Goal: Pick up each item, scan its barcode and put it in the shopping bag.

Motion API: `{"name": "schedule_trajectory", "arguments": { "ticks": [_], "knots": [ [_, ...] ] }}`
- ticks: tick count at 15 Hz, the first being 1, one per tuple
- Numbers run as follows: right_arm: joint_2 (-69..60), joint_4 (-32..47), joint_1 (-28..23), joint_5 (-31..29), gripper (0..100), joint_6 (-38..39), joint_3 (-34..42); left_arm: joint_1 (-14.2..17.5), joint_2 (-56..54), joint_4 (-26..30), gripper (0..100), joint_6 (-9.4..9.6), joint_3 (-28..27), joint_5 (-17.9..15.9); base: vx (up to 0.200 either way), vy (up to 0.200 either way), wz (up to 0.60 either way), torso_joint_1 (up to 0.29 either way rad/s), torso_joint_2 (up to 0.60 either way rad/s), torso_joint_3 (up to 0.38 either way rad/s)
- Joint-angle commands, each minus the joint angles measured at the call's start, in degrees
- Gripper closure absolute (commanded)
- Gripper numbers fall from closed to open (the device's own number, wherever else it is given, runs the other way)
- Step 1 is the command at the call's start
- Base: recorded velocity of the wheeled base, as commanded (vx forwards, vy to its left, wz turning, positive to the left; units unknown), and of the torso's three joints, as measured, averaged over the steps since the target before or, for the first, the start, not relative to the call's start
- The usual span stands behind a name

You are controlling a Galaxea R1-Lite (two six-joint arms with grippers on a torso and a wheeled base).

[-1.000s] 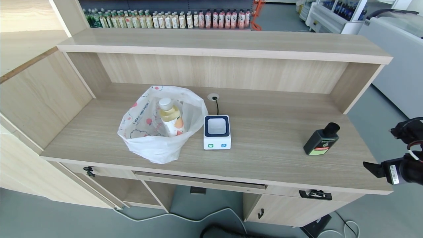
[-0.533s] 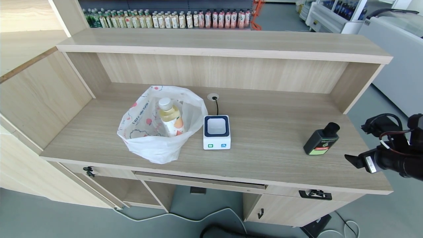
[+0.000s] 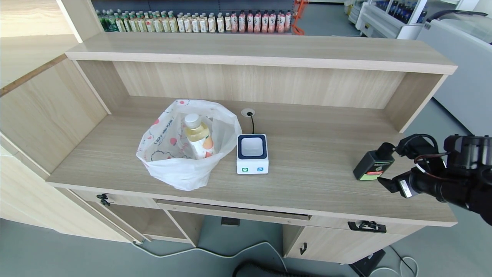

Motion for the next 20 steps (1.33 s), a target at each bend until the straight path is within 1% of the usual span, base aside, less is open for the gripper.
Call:
{"name": "schedule_trajectory", "arguments": {
  "ticks": [1, 6, 8, 11, 15, 18, 20],
  "knots": [
    [0.88, -0.1, 0.54, 0.0, 0, -0.07, -0.5, 0.04, -0.02, 0.01, 0, -0.01, 0.0, 0.07, 0.0, 0.0, 0.0, 0.0, 0.0, 0.0],
    [1.14, -0.1, 0.71, -0.09, 0, -0.51, -1.29, 0.04, -0.02, 0.01, 0, -0.01, 0.0, 0.07, 0.0, 0.0, 0.0, 0.0, 0.0, 0.0],
    [1.76, -0.27, 0.71, 0.0, 0, -1.83, -2.26, 0.04, -0.02, 0.01, 0, -0.01, 0.0, -0.02, 0.0, 0.0, 0.0, 0.0, 0.0, 0.0],
    [2.81, -2.2, 0.8, 0.0, 0, -3.24, -2.26, 0.04, -0.02, 0.01, 0, -0.01, 0.0, 0.07, 0.0, 0.0, 0.0, 0.0, 0.0, 0.0],
    [4.31, -2.64, 2.21, 0.0, 0, -3.15, -2.52, 0.04, -0.02, 0.01, 0, -0.01, 0.0, 0.07, 0.0, 0.0, 0.0, 0.0, 0.0, 0.0],
    [6.86, -6.6, 3.35, 0.0, 0, -3.15, -3.14, 0.04, -0.02, 0.01, 0, -0.01, 0.0, 0.07, 0.0, 0.0, 0.0, 0.0, 0.0, 0.0],
    [8.35, -7.04, 3.52, 0.0, 0, -3.33, -4.1, 0.04, -0.02, 0.01, 0, -0.01, 0.0, 0.07, 0.0, 0.0, 0.0, 0.0, 0.0, 0.0]
  ]
}}
